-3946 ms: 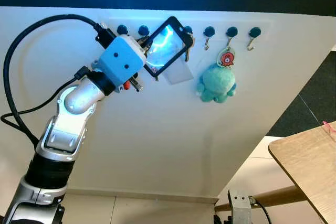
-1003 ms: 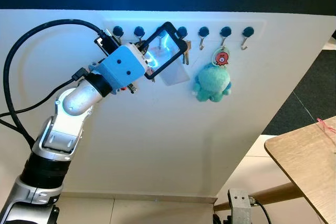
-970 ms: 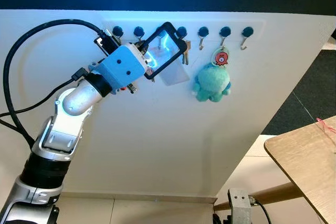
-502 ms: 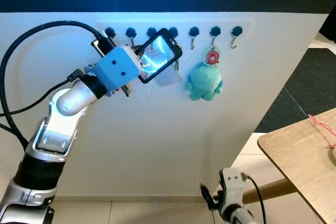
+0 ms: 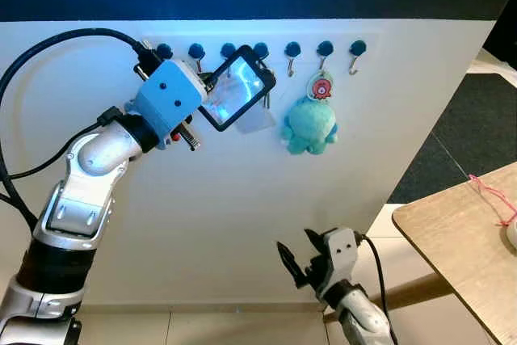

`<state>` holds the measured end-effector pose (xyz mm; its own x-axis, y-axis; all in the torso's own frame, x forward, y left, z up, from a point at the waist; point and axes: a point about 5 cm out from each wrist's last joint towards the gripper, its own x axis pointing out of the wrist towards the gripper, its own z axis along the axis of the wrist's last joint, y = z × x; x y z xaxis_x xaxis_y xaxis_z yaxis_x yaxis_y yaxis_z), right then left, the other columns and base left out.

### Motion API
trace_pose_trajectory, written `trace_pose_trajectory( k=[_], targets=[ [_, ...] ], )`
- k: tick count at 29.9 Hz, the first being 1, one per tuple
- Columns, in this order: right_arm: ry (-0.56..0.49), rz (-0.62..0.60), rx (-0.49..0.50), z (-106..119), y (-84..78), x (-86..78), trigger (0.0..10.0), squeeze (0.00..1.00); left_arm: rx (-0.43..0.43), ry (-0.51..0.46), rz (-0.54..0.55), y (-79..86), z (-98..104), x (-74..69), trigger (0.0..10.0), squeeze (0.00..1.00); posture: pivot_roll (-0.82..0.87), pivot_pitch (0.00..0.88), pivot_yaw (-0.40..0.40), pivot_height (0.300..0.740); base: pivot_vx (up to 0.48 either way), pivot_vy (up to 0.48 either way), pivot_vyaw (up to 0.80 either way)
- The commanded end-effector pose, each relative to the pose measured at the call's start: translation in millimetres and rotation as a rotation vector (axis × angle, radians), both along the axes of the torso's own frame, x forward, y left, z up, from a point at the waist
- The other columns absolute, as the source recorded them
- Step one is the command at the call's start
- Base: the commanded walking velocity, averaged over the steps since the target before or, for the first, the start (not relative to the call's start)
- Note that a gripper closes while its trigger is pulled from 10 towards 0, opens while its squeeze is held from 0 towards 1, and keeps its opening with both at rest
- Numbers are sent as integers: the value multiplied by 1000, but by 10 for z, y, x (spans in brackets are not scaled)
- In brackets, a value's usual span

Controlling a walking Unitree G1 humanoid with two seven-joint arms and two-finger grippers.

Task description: Hang keys on a hook

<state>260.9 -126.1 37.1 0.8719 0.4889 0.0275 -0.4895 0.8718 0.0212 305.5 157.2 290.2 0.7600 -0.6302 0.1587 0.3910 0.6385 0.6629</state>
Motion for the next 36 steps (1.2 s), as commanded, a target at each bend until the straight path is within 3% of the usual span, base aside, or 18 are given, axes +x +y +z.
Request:
trace_pose_trajectory(
  k=[1,8,14,21,32,36],
  targets=[
    [-37,22,17,80,20,-7,10000,0,5,150,44,151,-243,49,10000,0,23,82,8,740,0,0,0],
    [-66,34,32,167,31,0,10000,0,-19,157,9,156,-226,17,10000,0,27,87,5,740,0,0,0],
    [-87,42,45,237,37,-2,10000,0,-85,90,-24,132,-104,-10,10000,0,27,89,4,740,0,0,0],
    [-90,42,49,257,34,-12,10000,0,-69,83,-21,143,-92,-11,10000,0,25,90,7,740,0,0,0],
    [-85,41,55,275,23,-26,10000,0,-193,-62,-40,121,121,-44,10000,0,26,92,7,740,0,0,0],
    [-83,43,56,279,26,-20,10000,0,-197,-83,-18,117,145,-35,10000,0,28,92,7,740,0,0,0]
  ],
)
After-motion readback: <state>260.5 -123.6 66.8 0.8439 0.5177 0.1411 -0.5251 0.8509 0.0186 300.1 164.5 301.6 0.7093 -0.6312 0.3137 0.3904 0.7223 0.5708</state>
